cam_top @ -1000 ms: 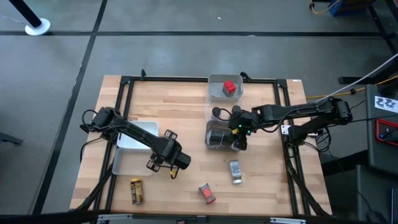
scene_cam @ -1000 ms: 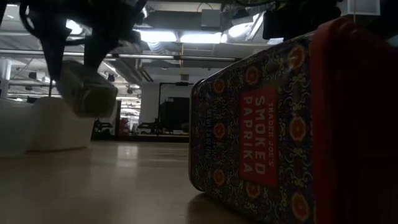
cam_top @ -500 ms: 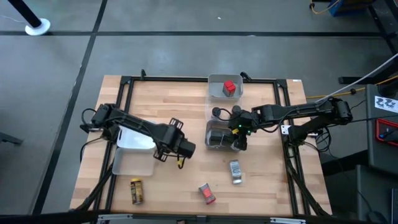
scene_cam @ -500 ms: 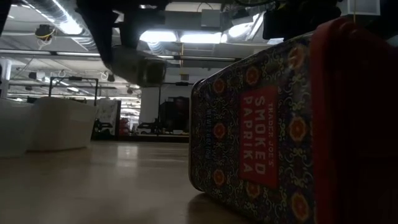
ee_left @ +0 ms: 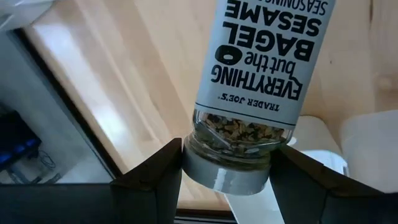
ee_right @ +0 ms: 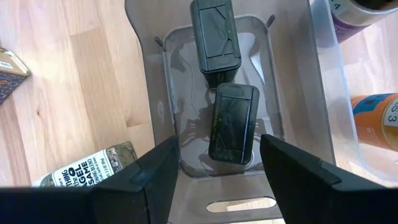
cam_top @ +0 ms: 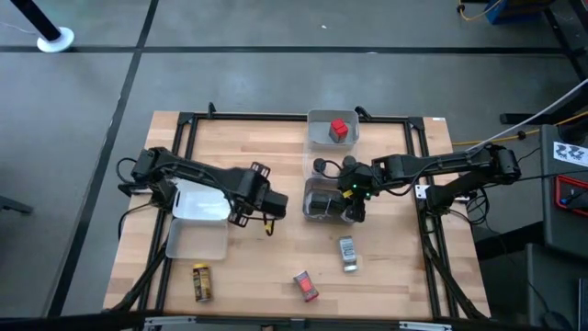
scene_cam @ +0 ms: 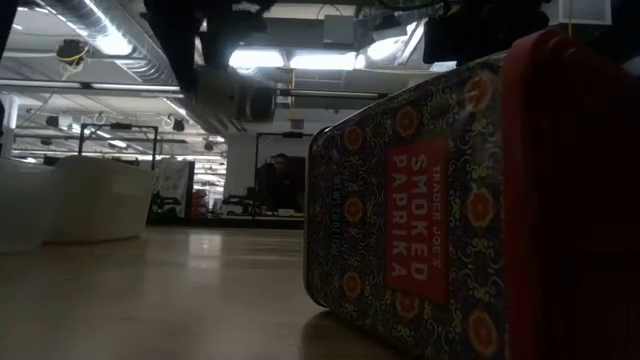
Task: Sort spices by type
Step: Put the left white seasoning bottle into the white bin
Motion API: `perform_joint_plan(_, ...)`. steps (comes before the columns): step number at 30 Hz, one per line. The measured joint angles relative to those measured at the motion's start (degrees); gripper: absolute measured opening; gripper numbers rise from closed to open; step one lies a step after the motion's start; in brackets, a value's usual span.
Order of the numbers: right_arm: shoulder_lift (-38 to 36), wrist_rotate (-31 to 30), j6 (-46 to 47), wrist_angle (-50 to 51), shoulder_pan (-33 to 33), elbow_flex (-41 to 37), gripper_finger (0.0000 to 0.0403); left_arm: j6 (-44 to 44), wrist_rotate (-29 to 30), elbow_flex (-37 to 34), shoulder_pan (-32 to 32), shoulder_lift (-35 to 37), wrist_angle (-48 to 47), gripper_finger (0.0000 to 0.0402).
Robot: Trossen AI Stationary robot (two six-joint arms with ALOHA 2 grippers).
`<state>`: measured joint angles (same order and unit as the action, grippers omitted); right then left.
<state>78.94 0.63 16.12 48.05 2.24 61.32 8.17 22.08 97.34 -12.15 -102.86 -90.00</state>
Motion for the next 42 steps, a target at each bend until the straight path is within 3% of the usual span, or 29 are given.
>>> perform_joint_plan(14, 0.00, -0.01, -0.07, 0.09, 0.00, 0.00, 0.0225, -10.59, 0.69, -1.62, 0.28, 12.06, 0.05, 0.0191)
perform_joint_plan(30, 0.00, -0.01, 0.03, 0.04, 0.00, 0.00, 0.0225, -12.40, -3.51, -21.68, 0.35, 22.53, -0.06, 0.0196)
perform_joint_plan(42, 0.00, -0.01, 0.07, -0.13, 0.00, 0.00, 0.0225, -11.82, -4.30, -31.19, 5.04, 30.13, 0.01, 0.0197)
